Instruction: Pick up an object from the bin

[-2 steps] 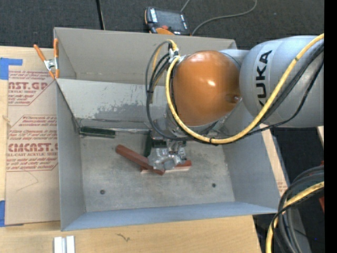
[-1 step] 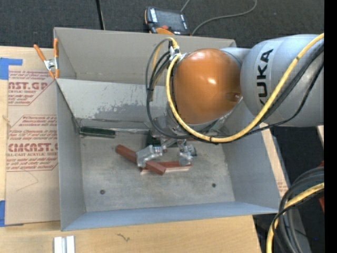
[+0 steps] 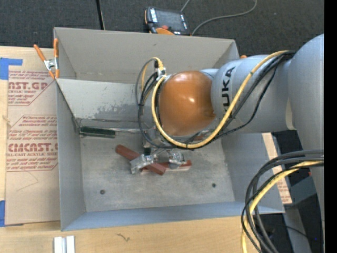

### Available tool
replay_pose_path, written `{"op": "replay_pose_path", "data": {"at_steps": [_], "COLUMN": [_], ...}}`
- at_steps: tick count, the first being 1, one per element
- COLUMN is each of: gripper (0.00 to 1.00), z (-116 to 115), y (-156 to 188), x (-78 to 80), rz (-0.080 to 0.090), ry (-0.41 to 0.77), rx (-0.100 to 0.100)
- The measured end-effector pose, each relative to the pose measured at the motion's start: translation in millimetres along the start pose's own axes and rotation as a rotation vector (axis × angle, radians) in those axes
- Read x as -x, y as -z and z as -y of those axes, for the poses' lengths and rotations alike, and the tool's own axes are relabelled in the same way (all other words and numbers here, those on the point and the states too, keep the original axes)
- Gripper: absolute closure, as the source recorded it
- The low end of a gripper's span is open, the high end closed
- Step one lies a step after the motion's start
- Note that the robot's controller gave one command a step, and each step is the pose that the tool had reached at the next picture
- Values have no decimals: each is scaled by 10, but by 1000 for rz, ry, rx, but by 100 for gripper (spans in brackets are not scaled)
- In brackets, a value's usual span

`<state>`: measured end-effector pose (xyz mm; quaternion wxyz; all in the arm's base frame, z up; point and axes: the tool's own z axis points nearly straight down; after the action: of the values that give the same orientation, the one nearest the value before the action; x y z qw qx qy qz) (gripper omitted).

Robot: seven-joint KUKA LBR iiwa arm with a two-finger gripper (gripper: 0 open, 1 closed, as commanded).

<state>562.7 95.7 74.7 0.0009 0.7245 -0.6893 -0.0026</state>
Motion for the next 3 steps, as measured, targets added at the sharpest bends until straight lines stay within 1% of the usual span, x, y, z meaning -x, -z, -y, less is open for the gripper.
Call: {"op": "replay_pose_path", "data": {"at_steps": [1,2,3], "gripper": [0,100,100], "z": [303,312,246], "y": [-31,-21,876], "x": [293,275,299], "rz": [3,1,2], "ry": [-125,-128,-97], "rx": [-8,-11,-14]}}
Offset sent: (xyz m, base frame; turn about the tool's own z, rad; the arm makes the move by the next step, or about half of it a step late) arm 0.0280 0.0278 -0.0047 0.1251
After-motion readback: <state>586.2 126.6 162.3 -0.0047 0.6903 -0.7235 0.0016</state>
